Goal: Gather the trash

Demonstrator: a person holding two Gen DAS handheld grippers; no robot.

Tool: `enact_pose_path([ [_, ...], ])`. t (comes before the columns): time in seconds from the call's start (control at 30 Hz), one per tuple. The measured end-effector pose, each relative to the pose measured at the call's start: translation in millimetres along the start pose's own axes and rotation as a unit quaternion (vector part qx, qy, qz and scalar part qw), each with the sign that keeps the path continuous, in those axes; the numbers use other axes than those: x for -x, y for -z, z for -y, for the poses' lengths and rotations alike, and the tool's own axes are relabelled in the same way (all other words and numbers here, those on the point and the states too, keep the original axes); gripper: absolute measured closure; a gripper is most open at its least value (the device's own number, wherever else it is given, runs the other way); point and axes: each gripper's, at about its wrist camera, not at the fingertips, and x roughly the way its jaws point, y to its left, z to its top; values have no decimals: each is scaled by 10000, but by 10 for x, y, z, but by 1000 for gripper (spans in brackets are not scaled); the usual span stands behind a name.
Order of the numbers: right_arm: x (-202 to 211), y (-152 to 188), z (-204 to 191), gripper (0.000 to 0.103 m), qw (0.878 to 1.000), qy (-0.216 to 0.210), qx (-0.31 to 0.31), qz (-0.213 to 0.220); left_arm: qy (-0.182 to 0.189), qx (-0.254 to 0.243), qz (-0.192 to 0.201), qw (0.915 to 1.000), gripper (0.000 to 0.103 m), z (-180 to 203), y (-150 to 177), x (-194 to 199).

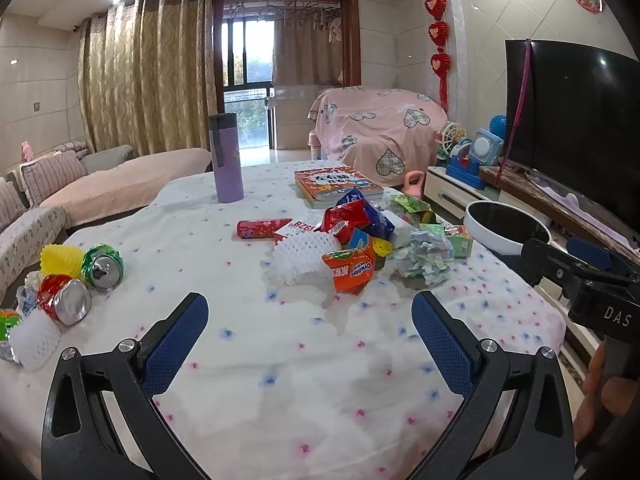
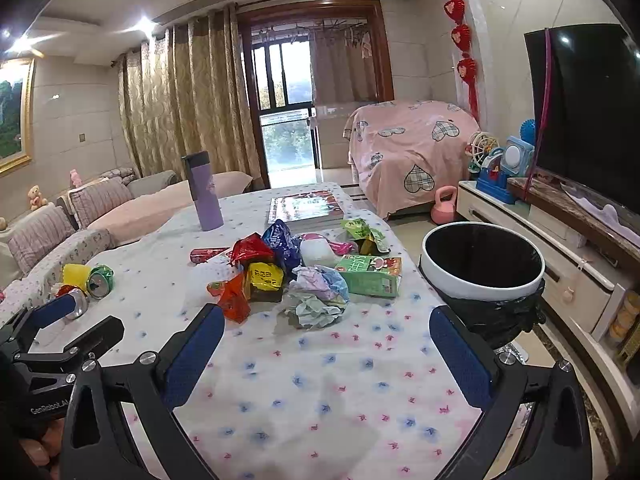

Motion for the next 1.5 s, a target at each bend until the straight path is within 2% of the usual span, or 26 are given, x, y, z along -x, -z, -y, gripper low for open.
enact_pose_path([
  [1.5,16,-12,-23,0,9998,-211,-33,42,30,-53,19,10000,0,38,-6,22],
])
